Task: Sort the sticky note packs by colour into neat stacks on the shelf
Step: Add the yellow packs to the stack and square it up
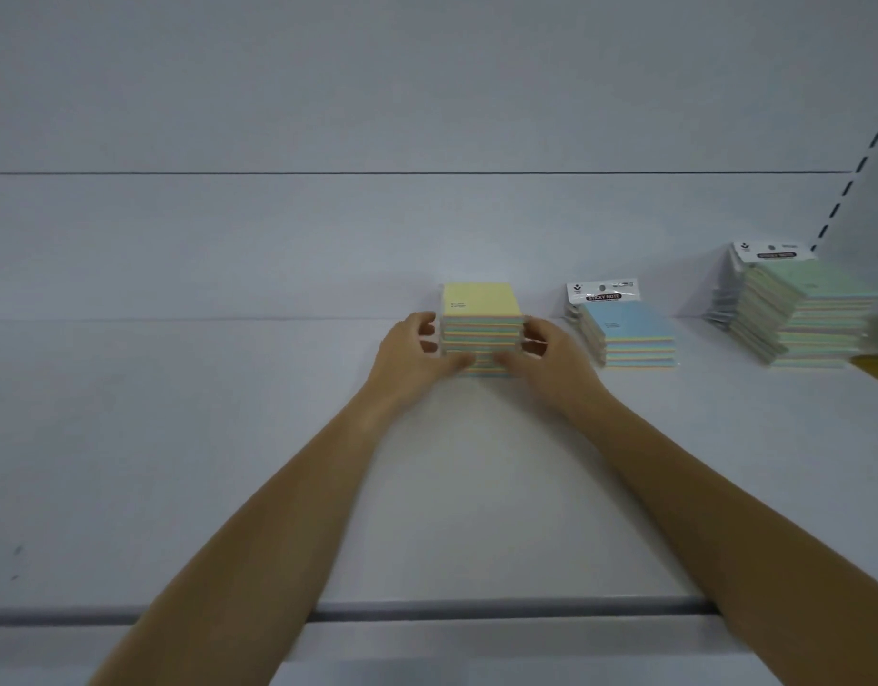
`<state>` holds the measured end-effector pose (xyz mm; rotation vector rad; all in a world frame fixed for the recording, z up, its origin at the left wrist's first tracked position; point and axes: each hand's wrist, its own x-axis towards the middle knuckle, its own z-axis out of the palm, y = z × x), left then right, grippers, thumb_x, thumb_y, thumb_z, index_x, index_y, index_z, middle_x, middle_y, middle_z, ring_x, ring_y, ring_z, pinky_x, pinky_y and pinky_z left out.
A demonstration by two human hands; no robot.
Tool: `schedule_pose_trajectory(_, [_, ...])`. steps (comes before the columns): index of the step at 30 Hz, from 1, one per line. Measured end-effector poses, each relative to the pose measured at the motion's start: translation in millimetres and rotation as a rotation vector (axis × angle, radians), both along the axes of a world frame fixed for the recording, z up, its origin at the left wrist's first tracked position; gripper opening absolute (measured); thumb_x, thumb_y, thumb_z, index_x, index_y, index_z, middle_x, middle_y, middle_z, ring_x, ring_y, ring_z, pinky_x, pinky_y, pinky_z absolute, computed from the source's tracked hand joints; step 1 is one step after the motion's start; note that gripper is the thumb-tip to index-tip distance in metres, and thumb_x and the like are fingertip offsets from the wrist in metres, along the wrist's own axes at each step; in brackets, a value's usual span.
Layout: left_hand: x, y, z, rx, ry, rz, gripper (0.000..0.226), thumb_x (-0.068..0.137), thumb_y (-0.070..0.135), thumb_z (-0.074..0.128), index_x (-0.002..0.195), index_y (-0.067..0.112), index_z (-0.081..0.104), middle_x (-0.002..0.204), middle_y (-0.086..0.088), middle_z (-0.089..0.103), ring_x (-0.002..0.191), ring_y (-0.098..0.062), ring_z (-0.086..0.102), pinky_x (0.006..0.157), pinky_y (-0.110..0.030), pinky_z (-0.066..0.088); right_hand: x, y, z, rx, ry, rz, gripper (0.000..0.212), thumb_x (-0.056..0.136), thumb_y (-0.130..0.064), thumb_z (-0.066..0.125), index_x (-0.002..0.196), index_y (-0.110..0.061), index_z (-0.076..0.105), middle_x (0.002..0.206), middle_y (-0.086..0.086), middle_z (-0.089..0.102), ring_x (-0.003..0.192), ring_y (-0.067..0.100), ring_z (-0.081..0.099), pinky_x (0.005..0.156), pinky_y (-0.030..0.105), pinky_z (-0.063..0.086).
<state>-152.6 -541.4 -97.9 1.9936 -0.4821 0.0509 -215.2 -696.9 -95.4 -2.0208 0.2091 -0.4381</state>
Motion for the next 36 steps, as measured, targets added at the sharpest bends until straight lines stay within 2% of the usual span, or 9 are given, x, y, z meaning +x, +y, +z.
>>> schedule_pose_trajectory(2, [0, 1, -3, 0.077, 0.010, -0.044, 0.057, 0.070, 0.019, 0.079, 0.120, 0.009, 0.055, 0.106, 0.001, 0.060, 0.093, -0.015, 0.060, 0.080, -0.020, 0.049, -2, 1, -3, -0.147, 0.074, 0.008, 0.038, 0.078, -0.009, 0.066, 0.115, -0.006, 0.057, 0.114, 0.009, 0.065, 0.103, 0.023, 0.062, 0.091, 0.031, 0.046])
schedule_pose_trajectory(6, [-1, 1, 0, 0.110, -0.041, -0.037, 0.043, 0.072, 0.012, 0.075, 0.112, 0.007, 0.061, 0.101, 0.000, 0.064, 0.083, -0.010, 0.058, 0.063, -0.002, 0.044, -3, 0, -3, -0.234, 0.055, -0.061, 0.030, 0.080, -0.005, 0.061, 0.110, -0.004, 0.059, 0.111, 0.012, 0.067, 0.103, 0.026, 0.062, 0.080, 0.021, 0.039])
schedule_pose_trajectory(14, [-2, 0, -1, 0.075, -0.020, -0.015, 0.048, 0.073, 0.018, 0.076, 0.117, 0.008, 0.059, 0.116, -0.004, 0.065, 0.094, -0.012, 0.059, 0.081, -0.020, 0.043, -4, 3, 0, -0.110, -0.037, -0.060, 0.031, 0.080, -0.006, 0.060, 0.111, -0.009, 0.061, 0.103, 0.004, 0.065, 0.100, 0.017, 0.061, 0.090, 0.026, 0.047])
schedule_pose_trajectory(17, [-2, 1, 2, 0.011, -0.043, 0.029, 0.041, 0.075, 0.016, 0.074, 0.113, 0.006, 0.061, 0.105, -0.003, 0.065, 0.089, -0.011, 0.059, 0.070, -0.004, 0.044, -6, 4, 2, -0.097, -0.073, -0.071, 0.032, 0.082, -0.004, 0.057, 0.113, -0.010, 0.061, 0.101, -0.001, 0.063, 0.095, 0.011, 0.059, 0.085, 0.020, 0.044])
schedule_pose_trajectory(21, [-2, 1, 3, -0.006, -0.053, 0.030, 0.034, 0.076, 0.012, 0.073, 0.108, 0.004, 0.063, 0.093, 0.000, 0.062, 0.070, 0.004, 0.055, 0.059, 0.007, 0.040, -4, 5, 1, -0.138, -0.077, -0.089, 0.031, 0.083, -0.003, 0.056, 0.113, -0.008, 0.061, 0.109, 0.007, 0.067, 0.102, 0.018, 0.062, 0.086, 0.021, 0.044])
schedule_pose_trajectory(26, [-2, 1, 2, -0.025, -0.022, 0.046, 0.039, 0.075, 0.014, 0.074, 0.110, 0.004, 0.062, 0.106, -0.007, 0.067, 0.081, -0.008, 0.058, 0.058, 0.006, 0.042, -3, 3, 0, -0.165, -0.077, -0.086, 0.031, 0.085, -0.005, 0.056, 0.115, -0.008, 0.061, 0.112, 0.009, 0.066, 0.101, 0.015, 0.060, 0.084, 0.017, 0.041])
schedule_pose_trajectory(30, [-1, 0, 5, -0.033, -0.053, 0.084, 0.052, 0.074, 0.021, 0.075, 0.120, 0.007, 0.055, 0.113, -0.001, 0.061, 0.096, -0.013, 0.060, 0.070, -0.011, 0.043, -2, 3, -1, -0.150, -0.138, -0.082, 0.032, 0.084, -0.009, 0.058, 0.115, -0.010, 0.060, 0.110, 0.005, 0.065, 0.101, 0.015, 0.060, 0.090, 0.024, 0.048])
schedule_pose_trajectory(34, [-3, 0, 11, -0.104, -0.131, 0.050, 0.038, 0.081, 0.012, 0.068, 0.117, 0.011, 0.057, 0.101, 0.002, 0.060, 0.076, 0.000, 0.058, 0.065, 0.002, 0.041, 1, 4, 3, -0.110, -0.196, -0.080, 0.037, 0.086, -0.002, 0.055, 0.123, -0.006, 0.054, 0.107, 0.001, 0.056, 0.098, 0.009, 0.054, 0.075, -0.004, 0.042])
schedule_pose_trajectory(36, [-2, 0, 11, -0.102, -0.140, 0.039, 0.036, 0.081, 0.012, 0.067, 0.116, 0.012, 0.059, 0.104, -0.003, 0.064, 0.074, 0.001, 0.057, 0.063, 0.004, 0.040, 1, 4, 4, -0.120, -0.192, -0.084, 0.038, 0.086, -0.001, 0.054, 0.124, -0.005, 0.054, 0.107, 0.002, 0.055, 0.098, 0.009, 0.053, 0.073, -0.007, 0.041])
